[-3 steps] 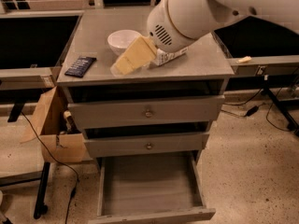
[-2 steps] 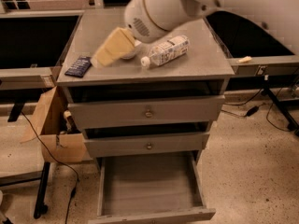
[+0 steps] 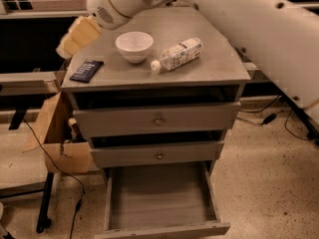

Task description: Place rxbar blueberry into bottom drawer

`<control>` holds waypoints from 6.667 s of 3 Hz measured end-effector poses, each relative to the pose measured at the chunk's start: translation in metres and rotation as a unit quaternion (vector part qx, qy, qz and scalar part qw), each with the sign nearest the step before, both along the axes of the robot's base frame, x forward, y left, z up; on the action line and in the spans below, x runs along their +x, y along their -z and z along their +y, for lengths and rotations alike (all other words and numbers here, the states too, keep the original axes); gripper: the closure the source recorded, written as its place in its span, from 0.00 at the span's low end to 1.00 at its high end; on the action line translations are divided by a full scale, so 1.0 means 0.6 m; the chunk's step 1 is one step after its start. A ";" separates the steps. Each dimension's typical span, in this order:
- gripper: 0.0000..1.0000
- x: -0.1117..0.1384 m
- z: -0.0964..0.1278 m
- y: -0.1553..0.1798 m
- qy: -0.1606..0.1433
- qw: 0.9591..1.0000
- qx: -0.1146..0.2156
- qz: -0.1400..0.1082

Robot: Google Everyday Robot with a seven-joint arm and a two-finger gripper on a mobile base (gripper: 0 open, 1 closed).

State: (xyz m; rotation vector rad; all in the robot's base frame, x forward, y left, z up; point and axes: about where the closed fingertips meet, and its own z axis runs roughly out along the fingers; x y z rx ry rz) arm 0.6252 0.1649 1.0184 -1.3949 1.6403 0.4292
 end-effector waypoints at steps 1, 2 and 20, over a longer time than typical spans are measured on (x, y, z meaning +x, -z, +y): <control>0.00 0.023 0.084 0.028 -0.043 0.999 -0.004 -0.003; 0.00 0.058 0.143 0.073 -0.050 0.999 -0.020 0.004; 1.00 0.177 0.091 0.306 0.099 0.991 -0.013 0.088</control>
Offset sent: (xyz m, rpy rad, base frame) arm 0.0639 0.1248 -0.0757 -0.0805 0.0248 0.1005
